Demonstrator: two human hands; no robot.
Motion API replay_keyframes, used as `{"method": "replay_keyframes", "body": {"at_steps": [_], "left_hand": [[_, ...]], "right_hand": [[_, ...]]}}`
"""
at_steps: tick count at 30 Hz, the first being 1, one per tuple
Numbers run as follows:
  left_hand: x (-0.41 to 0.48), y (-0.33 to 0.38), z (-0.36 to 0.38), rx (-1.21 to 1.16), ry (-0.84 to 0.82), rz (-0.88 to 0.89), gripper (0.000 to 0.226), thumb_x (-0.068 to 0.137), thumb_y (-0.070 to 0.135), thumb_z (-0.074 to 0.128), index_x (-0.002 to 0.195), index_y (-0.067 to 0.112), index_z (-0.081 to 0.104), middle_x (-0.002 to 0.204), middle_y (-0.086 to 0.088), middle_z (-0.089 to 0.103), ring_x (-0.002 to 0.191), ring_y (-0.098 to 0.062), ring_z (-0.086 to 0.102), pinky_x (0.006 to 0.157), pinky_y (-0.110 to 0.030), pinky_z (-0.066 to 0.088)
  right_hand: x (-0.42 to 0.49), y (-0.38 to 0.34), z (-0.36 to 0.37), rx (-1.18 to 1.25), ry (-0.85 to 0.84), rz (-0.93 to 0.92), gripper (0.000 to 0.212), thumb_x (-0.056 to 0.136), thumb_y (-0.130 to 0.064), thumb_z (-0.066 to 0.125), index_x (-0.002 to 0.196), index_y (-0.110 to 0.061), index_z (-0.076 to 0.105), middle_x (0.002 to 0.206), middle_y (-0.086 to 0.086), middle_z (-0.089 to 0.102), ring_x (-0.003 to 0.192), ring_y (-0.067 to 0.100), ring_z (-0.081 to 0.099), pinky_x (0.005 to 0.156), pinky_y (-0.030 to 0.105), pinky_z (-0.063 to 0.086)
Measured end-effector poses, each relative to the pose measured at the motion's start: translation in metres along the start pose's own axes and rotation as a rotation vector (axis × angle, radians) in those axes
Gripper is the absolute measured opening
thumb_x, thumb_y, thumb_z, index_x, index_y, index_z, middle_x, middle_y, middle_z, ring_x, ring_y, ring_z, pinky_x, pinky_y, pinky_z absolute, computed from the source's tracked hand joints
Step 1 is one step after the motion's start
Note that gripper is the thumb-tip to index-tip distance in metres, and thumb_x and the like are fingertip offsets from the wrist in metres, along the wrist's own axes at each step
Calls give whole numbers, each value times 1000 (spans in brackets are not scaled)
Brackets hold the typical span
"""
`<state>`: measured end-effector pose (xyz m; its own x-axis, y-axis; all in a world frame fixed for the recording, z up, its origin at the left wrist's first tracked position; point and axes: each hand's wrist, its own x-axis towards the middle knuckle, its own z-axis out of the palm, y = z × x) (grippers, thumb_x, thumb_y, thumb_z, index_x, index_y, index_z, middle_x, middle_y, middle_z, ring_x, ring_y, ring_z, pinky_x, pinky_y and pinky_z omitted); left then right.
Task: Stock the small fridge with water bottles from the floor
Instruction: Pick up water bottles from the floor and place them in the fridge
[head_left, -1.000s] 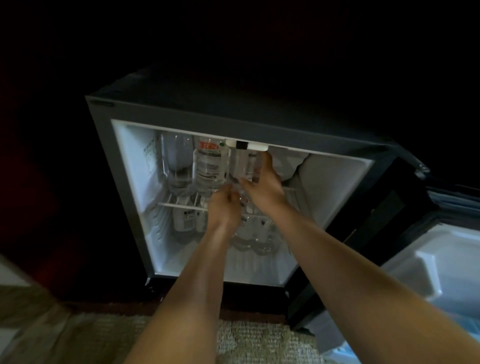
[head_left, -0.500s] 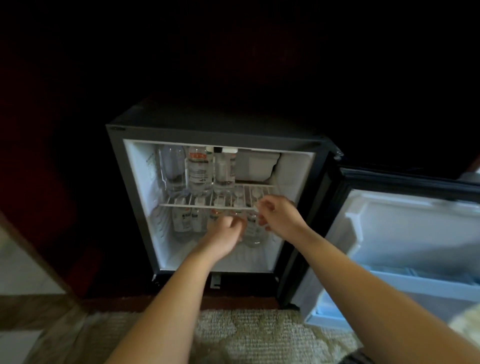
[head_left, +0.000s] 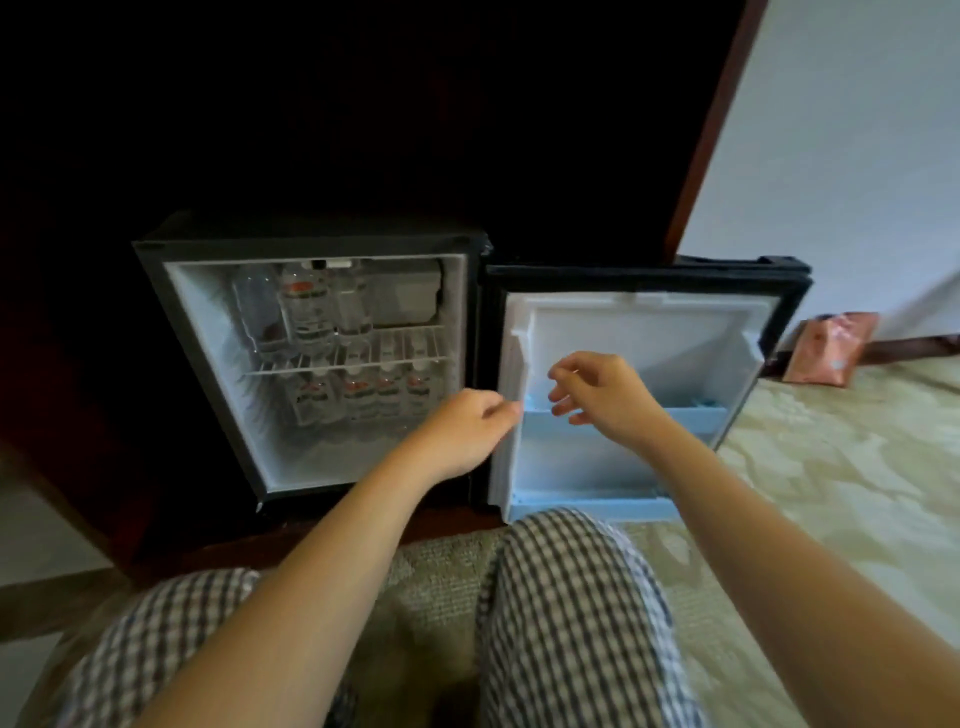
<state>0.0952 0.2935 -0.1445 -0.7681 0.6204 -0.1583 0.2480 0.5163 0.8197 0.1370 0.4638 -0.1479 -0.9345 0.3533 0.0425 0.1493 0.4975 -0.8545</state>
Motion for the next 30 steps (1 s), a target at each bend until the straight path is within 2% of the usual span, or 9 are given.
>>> {"method": "replay_keyframes", "body": {"at_steps": [2, 5, 8, 11, 17, 19, 21, 25, 30], "left_hand": [[-10, 22, 27, 13, -28, 83, 44, 95, 37, 43, 96, -3, 63, 104, -25, 66, 98, -36, 63, 91, -47, 47], [-24, 47, 78, 41, -108, 189, 62, 78, 52, 43, 93, -4, 62, 100, -28, 65, 94, -35, 65, 90, -47, 50], [-36, 60, 133, 152, -250, 233, 43, 90, 40, 47, 92, 0, 62, 98, -22, 67, 85, -25, 62, 83, -40, 48], [-44, 65, 195, 196, -388, 287, 30, 96, 27, 47, 92, 2, 63, 93, -19, 66, 85, -27, 59, 80, -37, 47], [-68, 49, 314, 210, -656, 267, 19, 94, 26, 48, 81, 16, 59, 74, 1, 56, 78, -16, 51, 73, -29, 40], [-80, 43, 349, 243, -721, 238, 21, 94, 26, 48, 85, 13, 61, 79, -3, 58, 80, -19, 53, 75, -30, 42], [-92, 34, 378, 288, -753, 224, 25, 94, 27, 48, 98, 8, 63, 95, -10, 64, 93, -25, 58, 84, -32, 45], [-126, 8, 419, 408, -811, 186, 35, 97, 33, 42, 123, 13, 53, 129, -5, 50, 117, -23, 51, 95, -30, 42], [-142, -5, 452, 499, -936, 155, 41, 98, 33, 41, 132, 10, 46, 137, -7, 42, 124, -23, 46, 98, -27, 37]], "right_hand": [[-26, 14, -27, -31, 45, 9, 12, 94, -13, 49, 93, -10, 60, 81, 10, 65, 64, 19, 63, 63, 29, 49], [-68, 44, -65, -225, 95, 3, 14, 93, -14, 52, 98, -8, 63, 81, 5, 65, 70, 23, 66, 70, 34, 52], [-119, 81, -96, -316, 141, 47, 12, 90, -14, 54, 97, -14, 64, 80, -1, 64, 78, 26, 67, 76, 42, 55], [-177, 126, -121, -351, 197, 196, 15, 91, -17, 54, 102, -15, 64, 85, -1, 66, 80, 22, 66, 76, 39, 54], [-302, 244, -124, -286, 319, 613, 16, 89, -21, 54, 101, -16, 64, 90, 6, 70, 86, 27, 67, 80, 40, 53], [-343, 278, -113, -274, 323, 752, 18, 90, -21, 53, 103, -16, 64, 94, 6, 70, 89, 27, 66, 80, 37, 53], [-376, 300, -102, -284, 338, 866, 21, 91, -21, 51, 106, -13, 63, 99, 8, 69, 93, 28, 64, 79, 35, 50], [-431, 336, -81, -294, 463, 1037, 29, 91, -23, 52, 119, -15, 57, 120, 6, 60, 104, 27, 59, 78, 34, 45], [-469, 360, -78, -432, 542, 1197, 41, 88, -26, 58, 127, -20, 48, 137, 3, 38, 114, 28, 45, 76, 36, 46]]}}
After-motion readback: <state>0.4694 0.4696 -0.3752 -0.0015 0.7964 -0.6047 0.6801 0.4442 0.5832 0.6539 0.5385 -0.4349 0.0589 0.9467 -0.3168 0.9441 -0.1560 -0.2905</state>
